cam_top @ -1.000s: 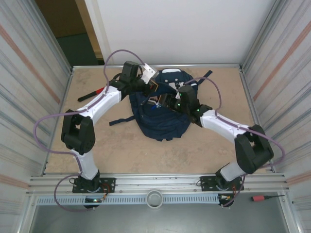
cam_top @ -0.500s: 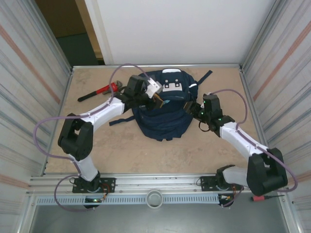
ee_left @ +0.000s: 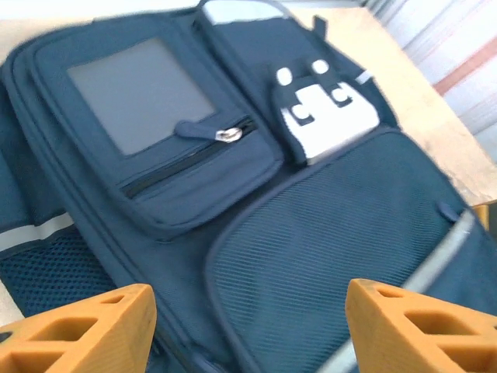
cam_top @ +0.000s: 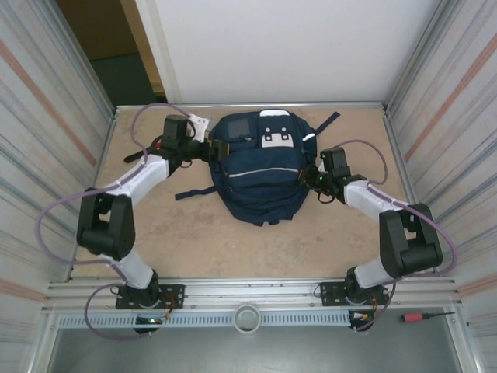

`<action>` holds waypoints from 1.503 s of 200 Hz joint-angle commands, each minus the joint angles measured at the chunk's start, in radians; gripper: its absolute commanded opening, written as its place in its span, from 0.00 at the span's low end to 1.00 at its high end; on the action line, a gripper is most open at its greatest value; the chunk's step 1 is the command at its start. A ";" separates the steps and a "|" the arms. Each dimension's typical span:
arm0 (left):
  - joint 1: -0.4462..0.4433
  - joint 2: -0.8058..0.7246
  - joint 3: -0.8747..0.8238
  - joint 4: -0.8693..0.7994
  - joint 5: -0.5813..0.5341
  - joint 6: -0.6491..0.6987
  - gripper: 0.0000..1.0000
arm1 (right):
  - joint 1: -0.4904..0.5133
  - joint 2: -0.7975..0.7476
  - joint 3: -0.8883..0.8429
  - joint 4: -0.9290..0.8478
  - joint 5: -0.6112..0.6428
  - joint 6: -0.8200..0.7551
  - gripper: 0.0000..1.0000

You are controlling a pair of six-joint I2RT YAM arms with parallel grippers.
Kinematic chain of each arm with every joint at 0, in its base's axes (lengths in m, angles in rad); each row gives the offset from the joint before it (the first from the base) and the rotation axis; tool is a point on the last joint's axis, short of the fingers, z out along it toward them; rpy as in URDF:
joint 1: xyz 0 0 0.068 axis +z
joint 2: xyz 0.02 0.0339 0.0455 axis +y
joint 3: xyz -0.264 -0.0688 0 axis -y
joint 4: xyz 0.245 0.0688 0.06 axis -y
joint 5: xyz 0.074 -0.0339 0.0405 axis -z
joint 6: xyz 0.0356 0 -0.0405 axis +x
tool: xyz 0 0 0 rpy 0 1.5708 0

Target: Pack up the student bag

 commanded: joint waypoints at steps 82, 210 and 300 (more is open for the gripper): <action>-0.262 0.247 0.175 -0.126 0.091 -0.022 0.56 | -0.176 0.227 0.364 -0.271 0.137 -0.196 0.16; -0.380 -0.052 -0.088 0.063 -0.191 0.980 0.63 | -0.198 -0.094 0.238 -0.429 0.138 -0.224 0.57; -0.447 0.169 0.054 0.101 -0.281 1.608 0.60 | -0.184 -0.072 0.161 -0.360 -0.184 -0.165 0.59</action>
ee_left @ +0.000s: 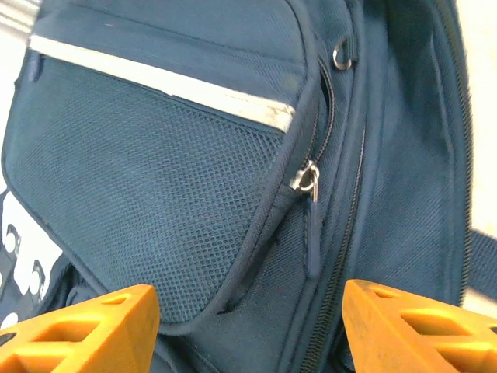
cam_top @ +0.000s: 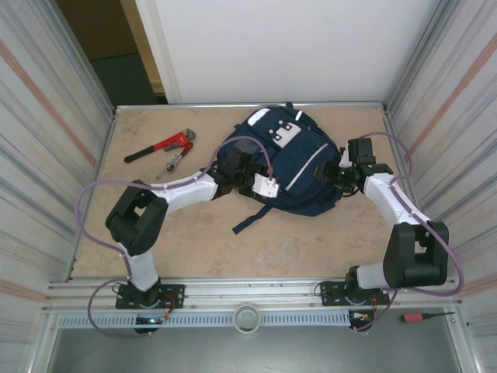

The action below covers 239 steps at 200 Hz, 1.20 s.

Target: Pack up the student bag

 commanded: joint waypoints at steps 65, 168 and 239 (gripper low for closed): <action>-0.028 0.149 0.178 -0.048 -0.088 0.268 0.42 | -0.007 0.145 0.102 0.034 -0.090 0.005 0.55; -0.034 0.158 0.154 -0.098 0.003 0.003 0.02 | 0.023 0.363 0.412 -0.096 -0.021 -0.079 0.52; 0.011 0.137 0.169 -0.083 0.190 -0.363 0.00 | 0.121 -0.008 0.107 -0.055 0.156 -0.028 0.59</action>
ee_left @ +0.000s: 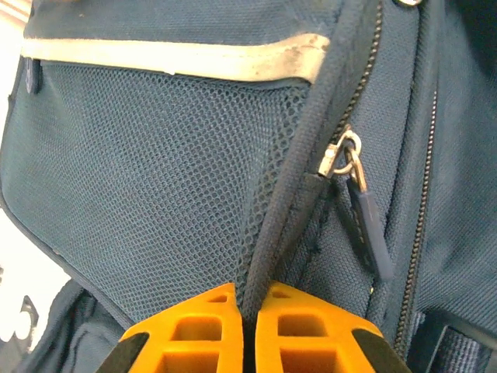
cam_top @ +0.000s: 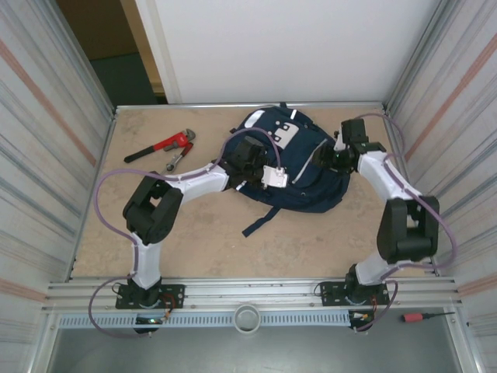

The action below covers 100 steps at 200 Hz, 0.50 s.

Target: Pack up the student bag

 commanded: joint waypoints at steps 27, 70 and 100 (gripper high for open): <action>0.026 -0.004 0.006 -0.058 0.182 -0.281 0.00 | 0.218 -0.312 -0.244 0.119 0.151 0.075 0.57; 0.046 -0.003 0.029 -0.070 0.281 -0.394 0.00 | 0.478 -0.412 -0.402 0.314 0.369 0.140 0.48; 0.054 0.003 0.045 -0.081 0.321 -0.435 0.00 | 0.573 -0.376 -0.460 0.446 0.442 0.188 0.41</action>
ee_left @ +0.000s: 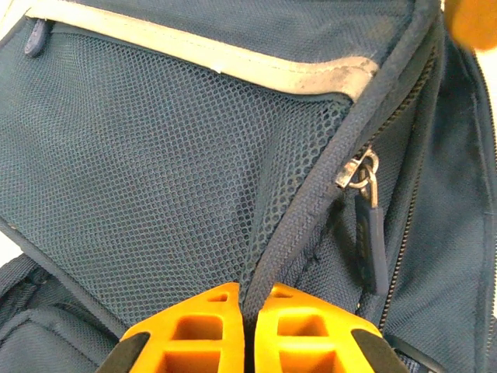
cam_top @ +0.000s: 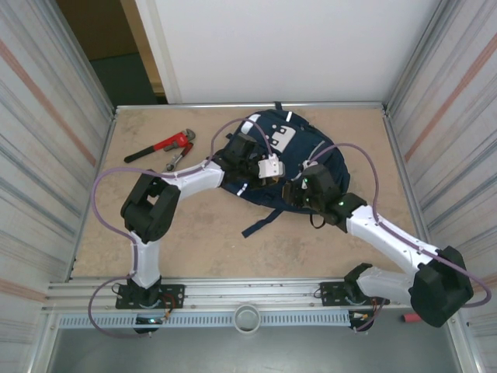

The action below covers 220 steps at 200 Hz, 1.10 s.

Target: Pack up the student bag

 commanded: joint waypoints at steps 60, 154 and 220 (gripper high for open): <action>0.013 -0.001 0.051 -0.070 0.135 -0.115 0.00 | 0.106 0.170 -0.010 0.275 0.242 0.107 0.41; 0.012 -0.005 0.045 -0.080 0.125 -0.113 0.00 | 0.103 0.291 0.047 0.296 0.402 0.162 0.35; 0.014 -0.007 0.045 -0.083 0.109 -0.108 0.00 | 0.086 0.296 0.037 0.302 0.389 0.163 0.17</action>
